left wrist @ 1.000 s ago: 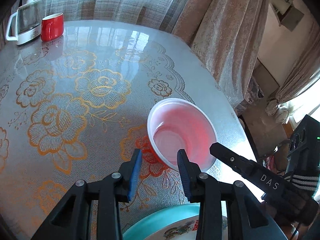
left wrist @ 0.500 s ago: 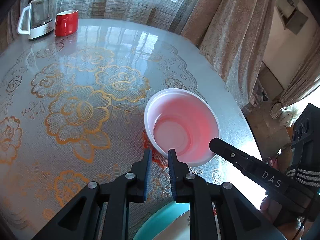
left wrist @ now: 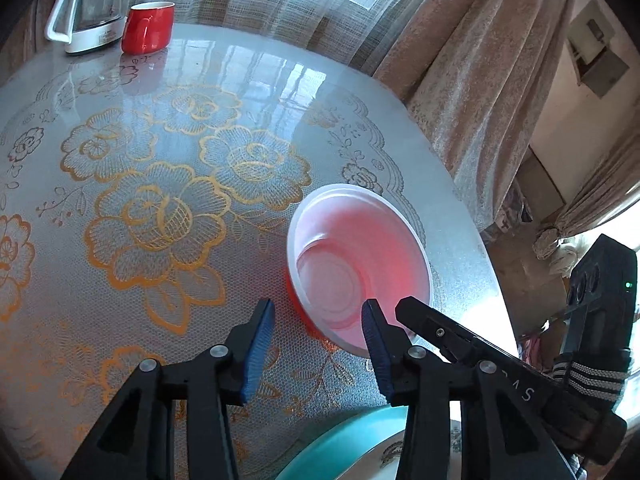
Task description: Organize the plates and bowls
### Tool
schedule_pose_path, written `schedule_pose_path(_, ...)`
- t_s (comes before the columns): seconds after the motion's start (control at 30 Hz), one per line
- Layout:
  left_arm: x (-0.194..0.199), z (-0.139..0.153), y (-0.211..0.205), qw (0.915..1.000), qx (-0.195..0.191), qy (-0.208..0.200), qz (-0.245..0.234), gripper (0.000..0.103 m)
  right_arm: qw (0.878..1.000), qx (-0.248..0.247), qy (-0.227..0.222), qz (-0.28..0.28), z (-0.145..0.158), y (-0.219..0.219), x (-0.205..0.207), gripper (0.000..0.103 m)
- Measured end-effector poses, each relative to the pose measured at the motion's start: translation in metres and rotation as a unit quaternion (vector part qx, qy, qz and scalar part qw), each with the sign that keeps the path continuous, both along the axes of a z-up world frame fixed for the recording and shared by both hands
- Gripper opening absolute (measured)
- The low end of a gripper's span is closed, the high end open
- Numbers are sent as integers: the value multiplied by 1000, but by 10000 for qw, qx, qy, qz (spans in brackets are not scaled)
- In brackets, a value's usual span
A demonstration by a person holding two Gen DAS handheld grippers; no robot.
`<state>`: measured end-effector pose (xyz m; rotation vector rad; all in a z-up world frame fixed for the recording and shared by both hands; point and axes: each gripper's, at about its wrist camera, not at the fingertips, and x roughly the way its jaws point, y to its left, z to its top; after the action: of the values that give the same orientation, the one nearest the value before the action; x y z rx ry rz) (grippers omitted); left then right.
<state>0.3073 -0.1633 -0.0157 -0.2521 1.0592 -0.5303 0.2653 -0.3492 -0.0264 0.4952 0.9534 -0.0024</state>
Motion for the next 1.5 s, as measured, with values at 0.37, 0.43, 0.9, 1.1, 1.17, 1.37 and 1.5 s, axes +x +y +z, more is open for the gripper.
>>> schedule_pose_path(0.37, -12, -3, -9, 9988, 392, -256, -168, 20, 9986, -467, -57, 254, 3, 12, -4, 23)
schedule_pose_path(0.43, -17, -3, -6, 9986, 416, -288, -143, 20, 9986, -443, -12, 297, 1, 14, -3, 22)
schedule_pose_path(0.9, -45, 3, 51, 9961, 656, -477, 358, 20, 9951, -354, 113, 914, 0, 70, -1, 22)
schedule_pose_path(1.1, -44, -4, 77, 9962, 603, -329, 539, 19, 9916, -394, 193, 1219, -3, 96, 0, 22)
schedule_pose_path(1.17, -45, -7, 82, 9963, 588, -295, 561, 19, 9907, -420, 222, 1275, -4, 102, 0, 22)
schedule_pose_path(1.37, -48, -10, 95, 9968, 448, -213, 624, 19, 9912, -292, 212, 1273, -3, 109, 4, 25)
schedule_pose_path(1.5, -49, -13, 100, 9968, 428, -154, 657, 19, 9934, -45, 137, 1135, 1, 101, 0, 32)
